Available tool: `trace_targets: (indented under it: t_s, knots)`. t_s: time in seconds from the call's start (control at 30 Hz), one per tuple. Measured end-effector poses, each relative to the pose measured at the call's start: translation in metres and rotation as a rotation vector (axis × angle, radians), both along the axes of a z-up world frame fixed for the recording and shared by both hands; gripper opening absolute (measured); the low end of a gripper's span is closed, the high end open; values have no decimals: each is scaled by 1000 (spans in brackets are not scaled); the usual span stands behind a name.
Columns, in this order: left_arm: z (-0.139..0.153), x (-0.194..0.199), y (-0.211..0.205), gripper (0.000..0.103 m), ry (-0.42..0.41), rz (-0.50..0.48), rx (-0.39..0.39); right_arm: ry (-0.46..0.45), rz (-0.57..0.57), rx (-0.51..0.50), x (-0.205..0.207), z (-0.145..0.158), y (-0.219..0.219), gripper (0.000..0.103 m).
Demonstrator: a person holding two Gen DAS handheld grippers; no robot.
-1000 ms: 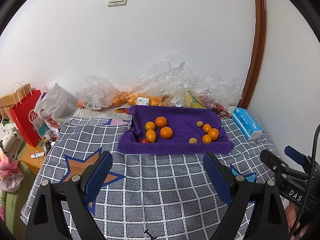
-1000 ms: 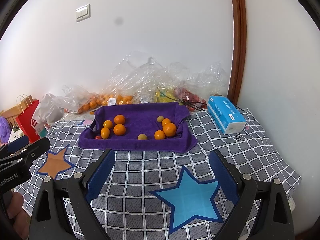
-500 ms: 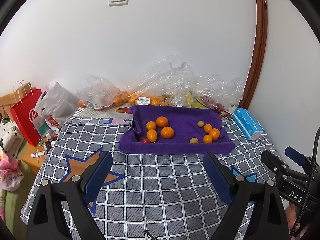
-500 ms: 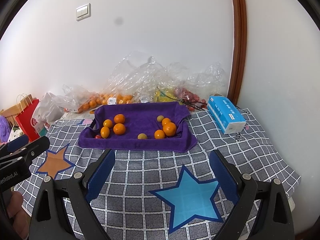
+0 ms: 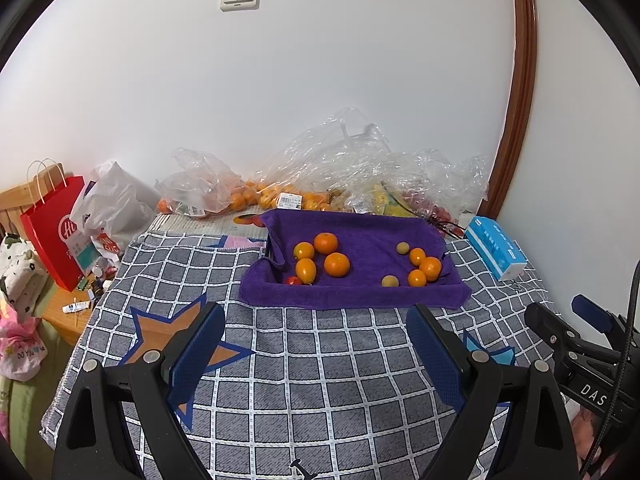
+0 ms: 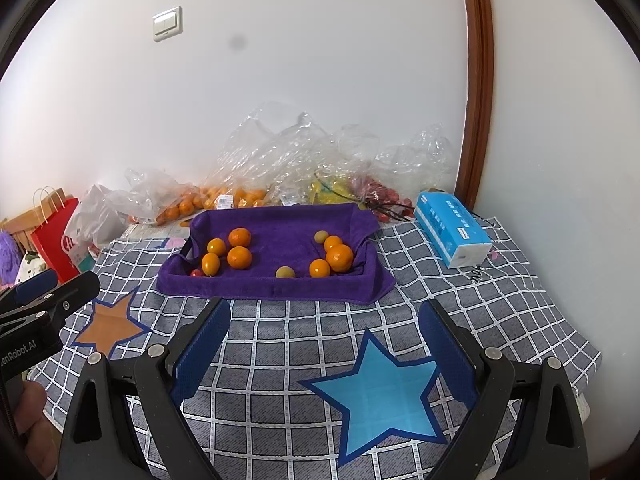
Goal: Organize fruits
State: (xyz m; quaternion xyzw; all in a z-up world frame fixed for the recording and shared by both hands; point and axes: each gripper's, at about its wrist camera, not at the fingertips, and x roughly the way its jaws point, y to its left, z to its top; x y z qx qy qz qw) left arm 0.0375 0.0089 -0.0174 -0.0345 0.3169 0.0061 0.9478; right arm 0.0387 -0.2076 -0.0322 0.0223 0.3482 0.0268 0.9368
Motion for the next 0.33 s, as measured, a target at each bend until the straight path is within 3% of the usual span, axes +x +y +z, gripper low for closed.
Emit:
trace_targets:
  t_s: [0.33]
  knots:
    - [0,-2,-2,92,-7,17,7,0,3,-1,0,-1,1,94]
